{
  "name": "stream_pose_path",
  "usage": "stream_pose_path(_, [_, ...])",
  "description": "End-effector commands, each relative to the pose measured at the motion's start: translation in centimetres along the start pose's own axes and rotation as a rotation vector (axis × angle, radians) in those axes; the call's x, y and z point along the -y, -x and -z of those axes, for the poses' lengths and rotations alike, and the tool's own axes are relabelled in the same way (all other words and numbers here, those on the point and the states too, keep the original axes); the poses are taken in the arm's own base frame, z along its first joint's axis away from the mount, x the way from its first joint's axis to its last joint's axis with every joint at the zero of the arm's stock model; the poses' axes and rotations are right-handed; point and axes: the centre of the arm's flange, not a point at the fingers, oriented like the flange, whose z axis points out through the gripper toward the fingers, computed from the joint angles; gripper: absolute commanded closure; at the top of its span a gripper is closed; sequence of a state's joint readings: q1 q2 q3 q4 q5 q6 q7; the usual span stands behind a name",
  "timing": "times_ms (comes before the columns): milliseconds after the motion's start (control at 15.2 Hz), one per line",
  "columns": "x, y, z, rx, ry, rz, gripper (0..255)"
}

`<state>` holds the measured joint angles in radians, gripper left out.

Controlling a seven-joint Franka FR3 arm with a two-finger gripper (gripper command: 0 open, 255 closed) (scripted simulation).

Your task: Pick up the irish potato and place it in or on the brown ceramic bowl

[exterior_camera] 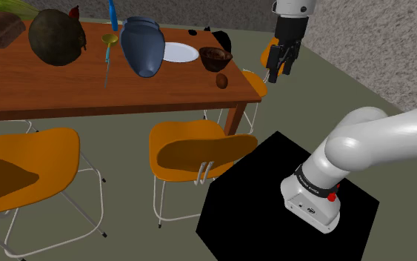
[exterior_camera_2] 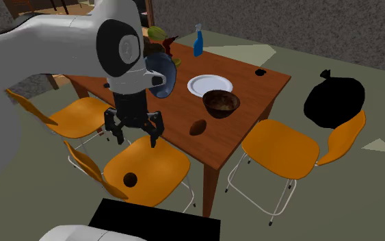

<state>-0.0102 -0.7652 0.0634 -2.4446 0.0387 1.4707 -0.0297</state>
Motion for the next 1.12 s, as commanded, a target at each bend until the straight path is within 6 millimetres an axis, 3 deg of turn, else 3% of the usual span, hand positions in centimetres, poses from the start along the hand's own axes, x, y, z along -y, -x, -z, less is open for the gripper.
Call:
stream_pose_path(0, [0.0,0.0,0.0,0.0,0.0,0.0,0])
stream_pose_path(1056, [-6.9,-16.9,-6.8,-0.106,0.049,-0.027,0])
